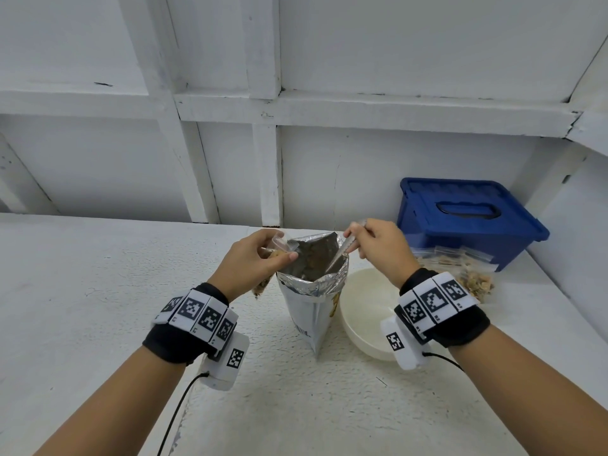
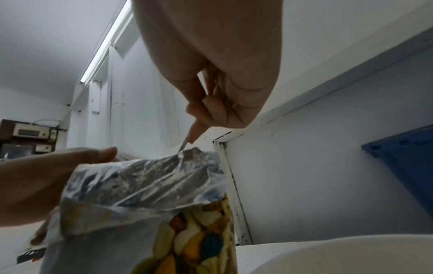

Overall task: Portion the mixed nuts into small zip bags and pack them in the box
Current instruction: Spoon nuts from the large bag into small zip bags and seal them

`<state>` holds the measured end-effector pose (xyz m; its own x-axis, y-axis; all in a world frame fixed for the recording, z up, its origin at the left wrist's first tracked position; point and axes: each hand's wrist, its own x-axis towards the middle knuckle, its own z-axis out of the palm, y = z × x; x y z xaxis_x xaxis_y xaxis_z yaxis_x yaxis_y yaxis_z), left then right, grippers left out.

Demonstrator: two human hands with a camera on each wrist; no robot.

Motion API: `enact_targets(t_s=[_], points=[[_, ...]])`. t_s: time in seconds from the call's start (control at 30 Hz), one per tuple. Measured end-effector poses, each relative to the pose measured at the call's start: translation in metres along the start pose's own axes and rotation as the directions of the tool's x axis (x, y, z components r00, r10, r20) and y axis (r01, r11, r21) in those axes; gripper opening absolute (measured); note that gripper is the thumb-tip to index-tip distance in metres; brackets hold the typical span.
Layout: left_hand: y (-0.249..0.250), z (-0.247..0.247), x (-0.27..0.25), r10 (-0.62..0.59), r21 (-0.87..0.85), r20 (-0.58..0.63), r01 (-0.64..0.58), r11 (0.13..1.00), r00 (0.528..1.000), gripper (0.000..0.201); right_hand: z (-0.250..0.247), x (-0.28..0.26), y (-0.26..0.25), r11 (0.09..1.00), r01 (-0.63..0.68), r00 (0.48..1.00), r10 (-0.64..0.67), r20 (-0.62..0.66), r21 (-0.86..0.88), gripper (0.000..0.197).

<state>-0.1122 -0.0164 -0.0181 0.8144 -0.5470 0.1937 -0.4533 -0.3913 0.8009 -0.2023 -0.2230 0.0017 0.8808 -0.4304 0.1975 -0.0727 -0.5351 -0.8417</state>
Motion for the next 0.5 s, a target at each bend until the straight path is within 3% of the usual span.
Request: enact_targets(t_s=[0.23, 0.5], points=[[0.005, -0.003, 0.000, 0.002, 0.027, 0.025, -0.003, 1.000, 1.000, 0.050, -0.008, -0.002, 0.008, 0.943, -0.199, 0.971, 0.227, -0.077, 0.267, 0.029], [0.016, -0.011, -0.001, 0.023, 0.167, 0.097, -0.039, 0.985, 0.995, 0.061, -0.024, 0.004, 0.009, 0.946, -0.159, 0.949, 0.225, -0.221, 0.281, 0.025]])
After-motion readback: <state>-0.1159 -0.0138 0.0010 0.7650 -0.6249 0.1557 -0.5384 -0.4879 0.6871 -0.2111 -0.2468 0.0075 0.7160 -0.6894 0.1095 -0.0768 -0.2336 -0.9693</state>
